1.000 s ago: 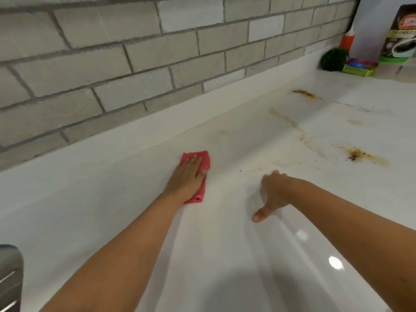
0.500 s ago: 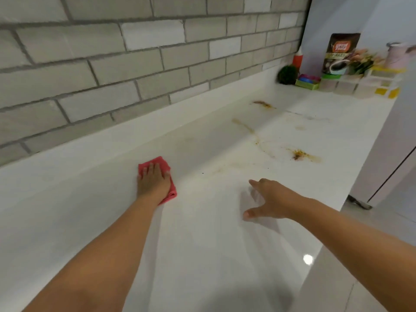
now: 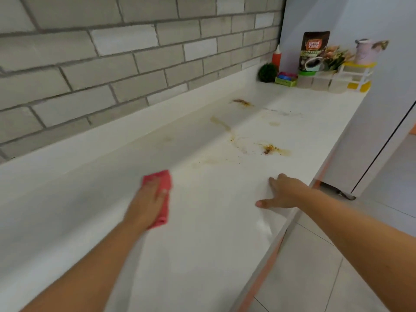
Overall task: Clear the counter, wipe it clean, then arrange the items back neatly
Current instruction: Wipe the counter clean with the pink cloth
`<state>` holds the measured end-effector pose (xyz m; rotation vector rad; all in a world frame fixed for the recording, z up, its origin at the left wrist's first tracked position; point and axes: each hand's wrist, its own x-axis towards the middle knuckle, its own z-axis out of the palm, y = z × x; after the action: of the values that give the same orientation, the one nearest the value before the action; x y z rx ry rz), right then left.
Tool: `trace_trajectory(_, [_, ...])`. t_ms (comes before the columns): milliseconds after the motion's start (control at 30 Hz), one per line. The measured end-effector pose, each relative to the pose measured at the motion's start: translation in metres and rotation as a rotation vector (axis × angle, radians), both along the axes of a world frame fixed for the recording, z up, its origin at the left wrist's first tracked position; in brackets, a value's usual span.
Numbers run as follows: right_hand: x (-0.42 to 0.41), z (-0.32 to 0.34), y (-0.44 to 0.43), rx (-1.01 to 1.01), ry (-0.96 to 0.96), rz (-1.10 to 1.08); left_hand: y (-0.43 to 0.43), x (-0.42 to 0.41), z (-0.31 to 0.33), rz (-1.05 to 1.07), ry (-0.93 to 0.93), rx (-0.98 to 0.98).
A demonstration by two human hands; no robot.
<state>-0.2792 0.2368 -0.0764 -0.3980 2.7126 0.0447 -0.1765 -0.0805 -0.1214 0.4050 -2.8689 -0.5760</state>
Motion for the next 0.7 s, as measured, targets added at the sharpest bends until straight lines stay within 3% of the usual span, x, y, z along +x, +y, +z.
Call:
trace_trajectory(100, [-0.002, -0.009, -0.001, 0.013, 0.015, 0.017, -0.027, -0.034, 0.001, 0.198, -0.037, -0.032])
trace_trajectory(200, [-0.003, -0.01, -0.003, 0.004, 0.024, 0.002, 0.007, -0.071, 0.0, 0.2, -0.046, -0.027])
trace_trajectory(400, [0.001, -0.007, 0.006, -0.042, 0.034, 0.011, 0.159, -0.059, 0.002, -0.224, -0.09, -0.072])
trace_trajectory(533, [-0.012, 0.003, 0.028, -0.06, 0.052, 0.039, 0.155, 0.02, 0.0, -0.383, -0.067, -0.1])
trace_trajectory(700, [-0.022, -0.01, 0.044, -0.016, 0.001, 0.065, 0.061, 0.027, -0.001, 0.006, -0.066, -0.022])
